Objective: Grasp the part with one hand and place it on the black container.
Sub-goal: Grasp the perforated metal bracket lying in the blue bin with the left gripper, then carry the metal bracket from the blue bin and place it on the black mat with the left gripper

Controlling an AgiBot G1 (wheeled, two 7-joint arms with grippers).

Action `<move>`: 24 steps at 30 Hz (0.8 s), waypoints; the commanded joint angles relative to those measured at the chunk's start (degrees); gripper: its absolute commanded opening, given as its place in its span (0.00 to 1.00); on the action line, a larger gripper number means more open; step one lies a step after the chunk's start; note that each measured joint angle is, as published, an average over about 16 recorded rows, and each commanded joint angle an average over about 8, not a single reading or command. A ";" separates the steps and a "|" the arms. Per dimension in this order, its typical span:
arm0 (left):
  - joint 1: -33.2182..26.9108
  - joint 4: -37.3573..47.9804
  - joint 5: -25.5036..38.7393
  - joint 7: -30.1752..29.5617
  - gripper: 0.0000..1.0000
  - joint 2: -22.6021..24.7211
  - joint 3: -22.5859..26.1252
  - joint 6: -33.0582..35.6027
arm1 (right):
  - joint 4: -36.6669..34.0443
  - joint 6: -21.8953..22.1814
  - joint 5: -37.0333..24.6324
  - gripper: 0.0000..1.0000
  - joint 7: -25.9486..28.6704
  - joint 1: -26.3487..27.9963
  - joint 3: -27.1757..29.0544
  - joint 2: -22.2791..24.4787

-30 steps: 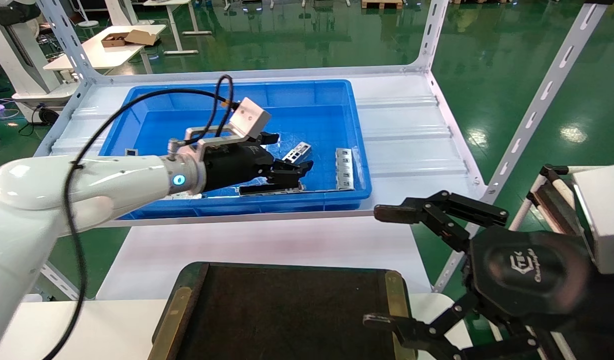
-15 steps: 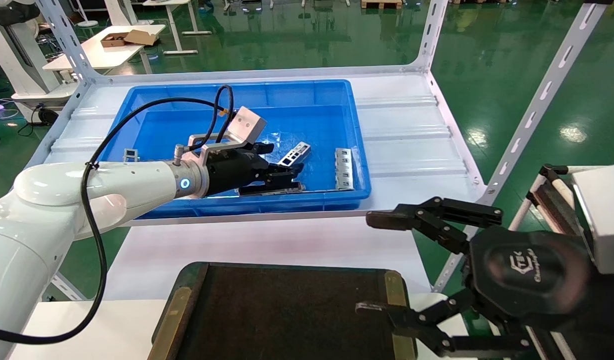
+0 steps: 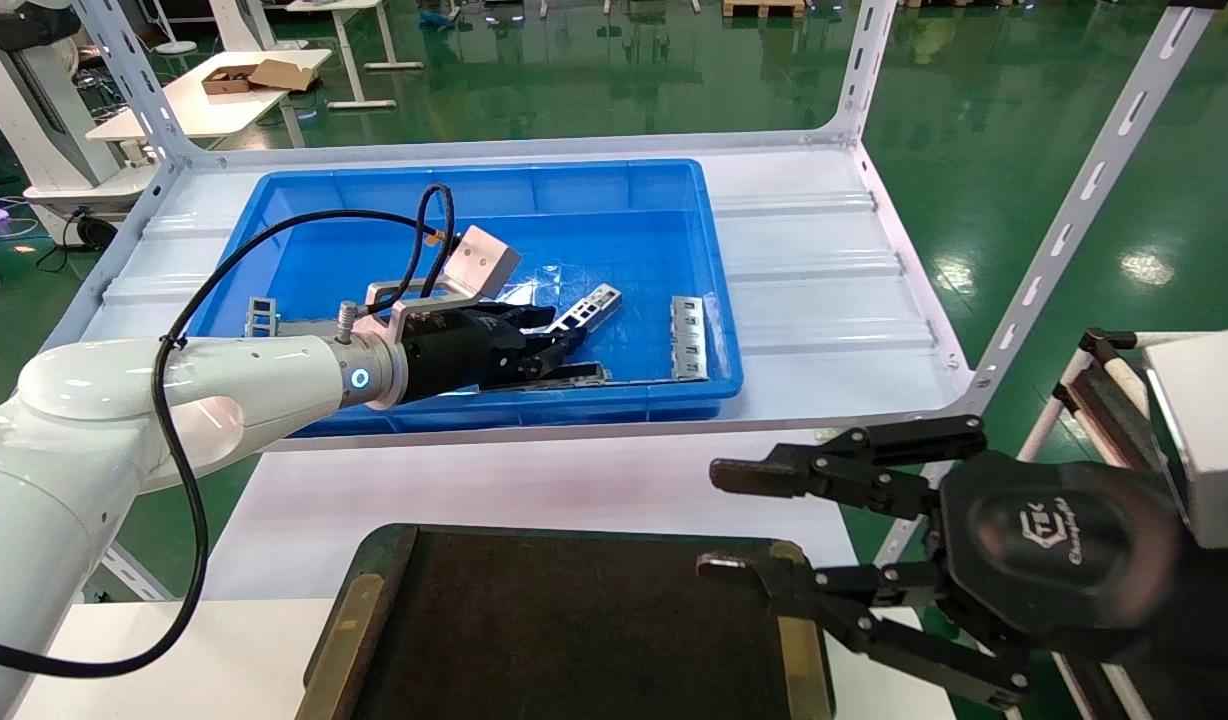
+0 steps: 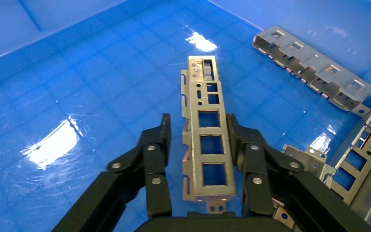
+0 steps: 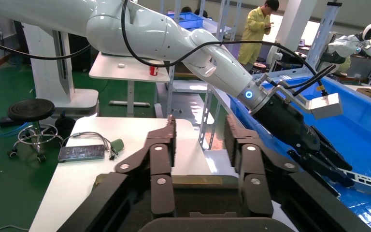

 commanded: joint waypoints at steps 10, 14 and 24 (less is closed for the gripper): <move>-0.14 0.38 -2.15 1.25 0.00 -0.38 -0.69 0.56 | 0.00 0.00 0.00 0.00 0.00 0.00 0.00 0.00; -0.76 -0.58 -4.25 2.22 0.00 -1.46 -1.93 3.84 | 0.00 0.00 0.00 0.00 0.00 0.00 0.00 0.00; -1.56 -6.53 -10.06 1.98 0.00 -8.18 -5.04 22.29 | 0.00 0.00 0.00 0.00 0.00 0.00 -0.01 0.00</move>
